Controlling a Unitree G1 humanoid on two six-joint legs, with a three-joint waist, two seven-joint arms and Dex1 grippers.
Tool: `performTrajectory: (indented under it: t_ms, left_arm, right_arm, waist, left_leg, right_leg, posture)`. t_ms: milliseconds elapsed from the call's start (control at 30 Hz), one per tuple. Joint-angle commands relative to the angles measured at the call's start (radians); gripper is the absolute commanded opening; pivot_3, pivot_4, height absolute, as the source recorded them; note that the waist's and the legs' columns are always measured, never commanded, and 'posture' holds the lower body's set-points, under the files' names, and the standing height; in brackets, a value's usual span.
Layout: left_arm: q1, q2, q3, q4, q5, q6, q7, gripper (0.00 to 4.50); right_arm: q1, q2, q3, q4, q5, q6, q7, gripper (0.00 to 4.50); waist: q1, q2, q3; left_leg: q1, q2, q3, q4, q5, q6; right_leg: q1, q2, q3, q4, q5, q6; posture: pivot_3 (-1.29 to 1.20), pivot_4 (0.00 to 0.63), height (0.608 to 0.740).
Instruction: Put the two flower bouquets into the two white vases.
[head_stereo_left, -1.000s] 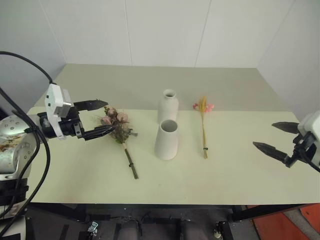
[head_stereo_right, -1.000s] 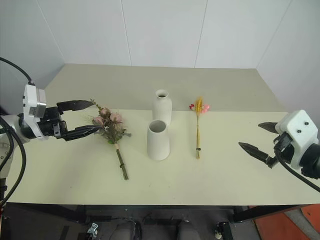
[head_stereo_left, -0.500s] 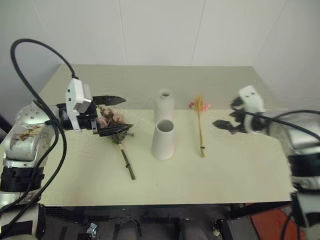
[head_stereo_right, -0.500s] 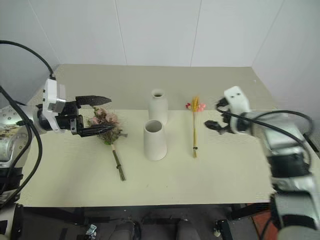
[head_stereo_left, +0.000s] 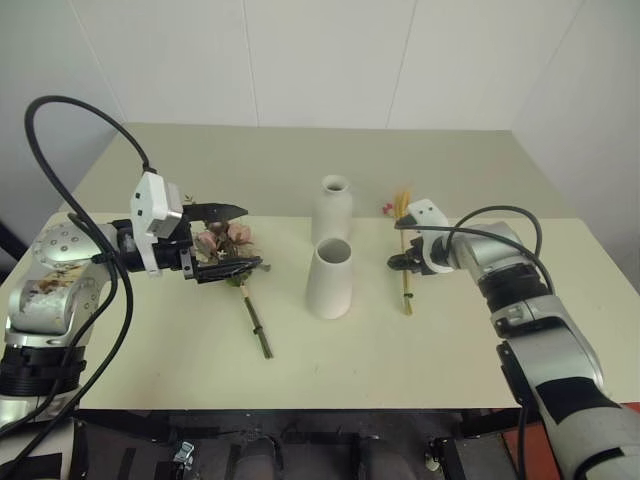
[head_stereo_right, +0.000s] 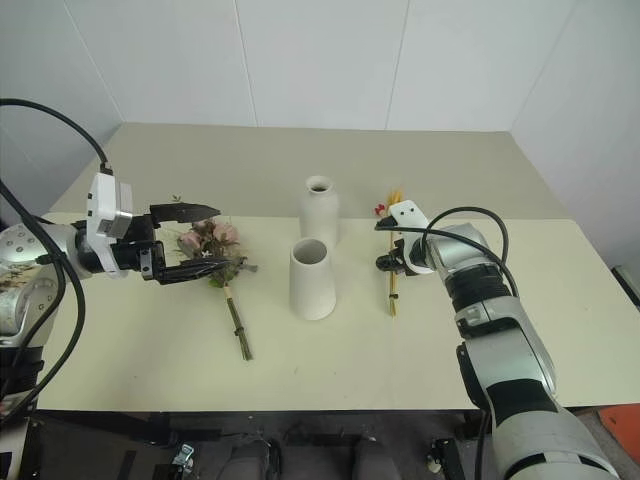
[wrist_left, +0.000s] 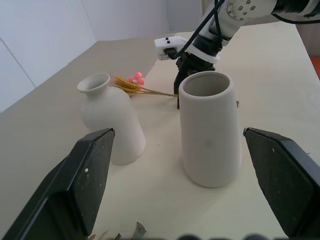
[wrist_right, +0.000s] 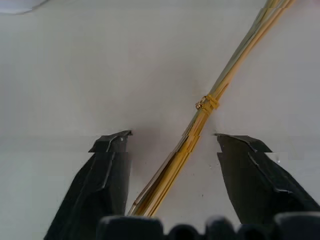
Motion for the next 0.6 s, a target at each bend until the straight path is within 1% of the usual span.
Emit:
performTrajectory:
  t_ms: [33,200,233,333,400,500,533,600]
  left_arm:
    - [0.004,0.021,0.037,-0.037,-0.015,0.001,0.01,4.5]
    - [0.012,0.02,0.039,-0.042,-0.016,0.003,0.015,4.5]
    - [0.013,0.02,0.039,-0.043,-0.016,0.004,0.016,4.5]
    - [0.011,0.02,0.036,-0.04,-0.016,0.003,0.016,4.5]
    - [0.007,0.02,0.035,-0.038,-0.016,0.003,0.017,4.5]
    - [0.002,0.023,0.035,-0.032,-0.015,0.004,0.015,4.5]
    - [0.001,0.024,0.035,-0.031,-0.015,0.004,0.014,4.5]
    - [-0.001,0.026,0.036,-0.028,-0.015,0.005,0.014,4.5]
  right_arm:
    - [-0.036,0.017,-0.012,0.073,-0.031,-0.047,-0.002,1.9]
    - [-0.064,0.033,-0.031,0.153,-0.06,-0.082,-0.006,0.15]
    - [-0.065,0.035,-0.034,0.162,-0.066,-0.095,-0.014,0.03]
    - [-0.069,0.042,-0.062,0.18,-0.078,-0.127,-0.06,0.03]
    - [-0.066,0.053,-0.127,0.16,-0.072,-0.217,-0.161,0.03]
    - [-0.067,0.075,-0.226,0.083,-0.081,-0.504,-0.389,0.03]
    - [-0.072,0.083,-0.254,0.064,-0.075,-0.585,-0.435,0.03]
    - [-0.113,0.101,-0.322,0.037,-0.034,-0.721,-0.474,0.03]
  waist:
    - [-0.002,0.0,0.0]
    - [-0.008,0.0,0.0]
    - [-0.009,0.0,0.0]
    - [-0.015,0.0,0.0]
    - [-0.019,0.0,0.0]
    - [-0.023,0.0,0.0]
    - [-0.024,0.0,0.0]
    - [-0.026,0.0,0.0]
  left_leg:
    - [0.0,0.0,0.0,0.0,0.0,0.0]
    - [0.001,0.0,0.0,0.0,0.0,0.0]
    - [0.001,0.0,0.0,0.0,0.0,0.0]
    - [0.002,0.0,0.0,0.0,0.0,0.0]
    - [0.003,0.0,0.0,0.0,0.0,0.0]
    - [0.003,0.0,0.0,-0.001,0.0,0.0]
    - [0.001,0.0,0.0,-0.001,0.0,0.0]
    - [0.0,0.0,0.0,-0.001,0.0,0.0]
  right_leg:
    - [0.0,0.0,0.0,0.0,0.0,0.0]
    - [0.0,0.0,0.0,0.0,0.0,0.0]
    - [0.0,0.0,0.0,0.0,0.0,0.0]
    - [0.002,0.0,0.0,0.0,0.0,0.0]
    - [0.003,0.0,0.0,0.0,0.0,0.0]
    - [0.002,0.0,0.001,0.0,0.0,0.0]
    - [0.0,0.0,0.001,0.0,0.0,0.0]
    - [-0.001,0.0,0.001,0.0,0.0,0.0]
  posture:
    - [0.0,0.15,0.74]
    - [0.0,0.15,0.74]
    - [0.0,0.15,0.74]
    - [0.0,0.15,0.74]
    - [0.0,0.15,0.74]
    - [0.0,0.15,0.74]
    - [0.0,0.15,0.74]
    - [0.0,0.15,0.74]
